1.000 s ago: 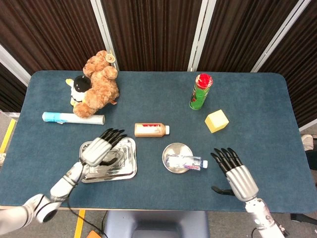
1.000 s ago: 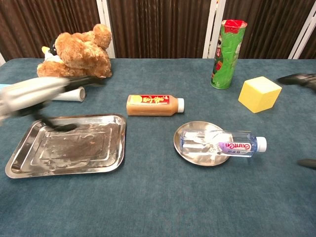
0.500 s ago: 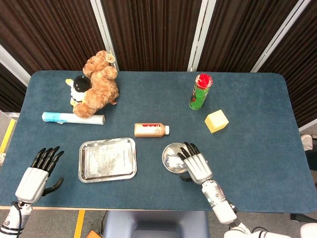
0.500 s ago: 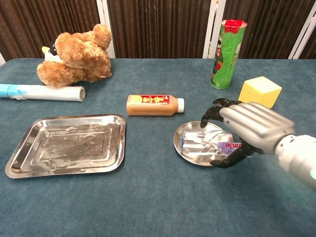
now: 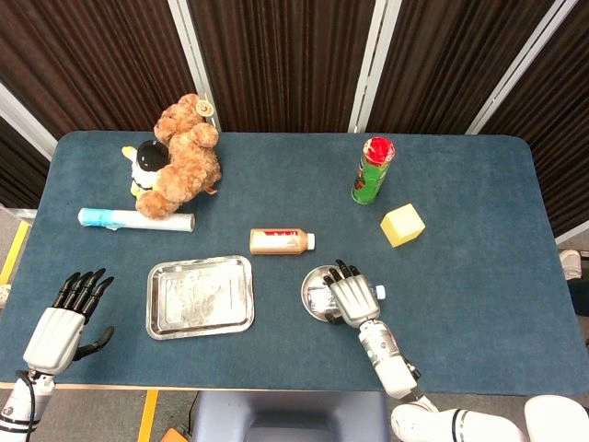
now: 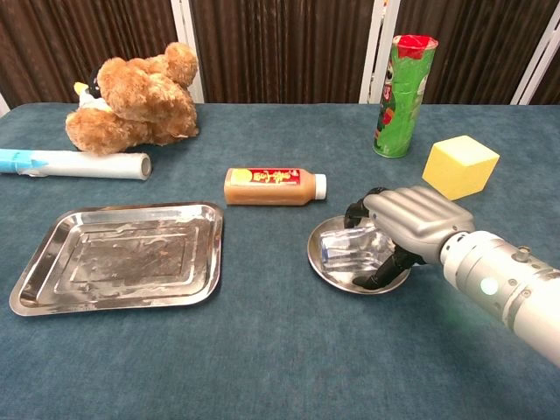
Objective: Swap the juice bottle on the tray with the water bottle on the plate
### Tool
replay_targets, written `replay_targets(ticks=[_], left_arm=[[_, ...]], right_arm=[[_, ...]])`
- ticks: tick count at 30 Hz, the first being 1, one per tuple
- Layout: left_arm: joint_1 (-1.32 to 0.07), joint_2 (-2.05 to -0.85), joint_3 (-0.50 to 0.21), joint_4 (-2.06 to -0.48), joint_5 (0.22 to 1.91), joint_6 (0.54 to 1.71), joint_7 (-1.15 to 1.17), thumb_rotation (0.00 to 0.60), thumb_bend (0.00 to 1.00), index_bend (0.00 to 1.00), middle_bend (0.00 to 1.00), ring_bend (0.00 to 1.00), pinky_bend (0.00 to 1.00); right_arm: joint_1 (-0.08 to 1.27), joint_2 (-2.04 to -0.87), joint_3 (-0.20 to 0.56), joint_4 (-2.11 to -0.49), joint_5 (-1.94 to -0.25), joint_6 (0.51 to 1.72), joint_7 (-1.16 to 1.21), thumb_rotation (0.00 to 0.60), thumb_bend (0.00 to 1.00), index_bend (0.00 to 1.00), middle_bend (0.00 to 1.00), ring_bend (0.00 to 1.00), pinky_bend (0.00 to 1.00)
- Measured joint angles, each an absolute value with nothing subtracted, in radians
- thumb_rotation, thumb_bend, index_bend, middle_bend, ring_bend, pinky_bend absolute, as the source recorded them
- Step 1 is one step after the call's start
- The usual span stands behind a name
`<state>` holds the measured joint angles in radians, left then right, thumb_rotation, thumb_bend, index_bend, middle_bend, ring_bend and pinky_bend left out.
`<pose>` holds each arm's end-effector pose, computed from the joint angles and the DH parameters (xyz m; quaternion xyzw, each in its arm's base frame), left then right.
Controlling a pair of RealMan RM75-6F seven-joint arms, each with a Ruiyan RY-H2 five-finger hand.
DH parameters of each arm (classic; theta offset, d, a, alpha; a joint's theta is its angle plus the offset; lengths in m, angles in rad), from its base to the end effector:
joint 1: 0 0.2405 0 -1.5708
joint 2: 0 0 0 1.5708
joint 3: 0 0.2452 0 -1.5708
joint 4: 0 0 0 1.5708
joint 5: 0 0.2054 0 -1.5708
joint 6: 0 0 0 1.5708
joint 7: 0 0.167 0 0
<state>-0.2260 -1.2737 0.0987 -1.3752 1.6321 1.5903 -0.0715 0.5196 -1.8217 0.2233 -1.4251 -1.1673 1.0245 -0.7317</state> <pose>-0.2846 0.2153 0.1146 -0.6704 -0.3216 -0.4348 0.5080 -0.1412 -0.2999 -0.0819 0.7499 -0.3517 0.3165 0.4624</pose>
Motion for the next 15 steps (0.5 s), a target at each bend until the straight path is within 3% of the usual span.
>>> replay_targets(ticks=[3, 5, 8, 15], left_arm=[[-0.223, -1.272, 0.093, -1.376, 1.634, 1.584, -0.074, 0.6, 0.34, 0.0, 0.0, 0.0, 0.04], [-0.221, -1.271, 0.089, -1.376, 1.636, 1.58, -0.075, 0.6, 0.34, 0.0, 0.0, 0.0, 0.04], [-0.218, -1.268, 0.084, -1.379, 1.639, 1.573, -0.074, 0.6, 0.34, 0.0, 0.0, 0.0, 0.04], [-0.207, -1.26, 0.073, -1.389, 1.644, 1.572, -0.066, 0.6, 0.34, 0.0, 0.0, 0.0, 0.04]], right_arm=[[0.525, -1.824, 0.219, -1.42, -1.169, 1.045, -0.732, 0.6, 0.35, 0.72, 0.61, 0.59, 0.78], [0.529, -1.823, 0.217, -1.42, -1.17, 1.057, -0.732, 0.6, 0.36, 0.78, 0.67, 0.66, 0.83], [0.532, -1.821, 0.214, -1.425, -1.176, 1.078, -0.726, 0.6, 0.37, 0.85, 0.73, 0.72, 0.87], [0.529, -1.785, 0.185, -1.523, -1.227, 1.114, -0.707, 0.6, 0.37, 0.88, 0.75, 0.76, 0.87]])
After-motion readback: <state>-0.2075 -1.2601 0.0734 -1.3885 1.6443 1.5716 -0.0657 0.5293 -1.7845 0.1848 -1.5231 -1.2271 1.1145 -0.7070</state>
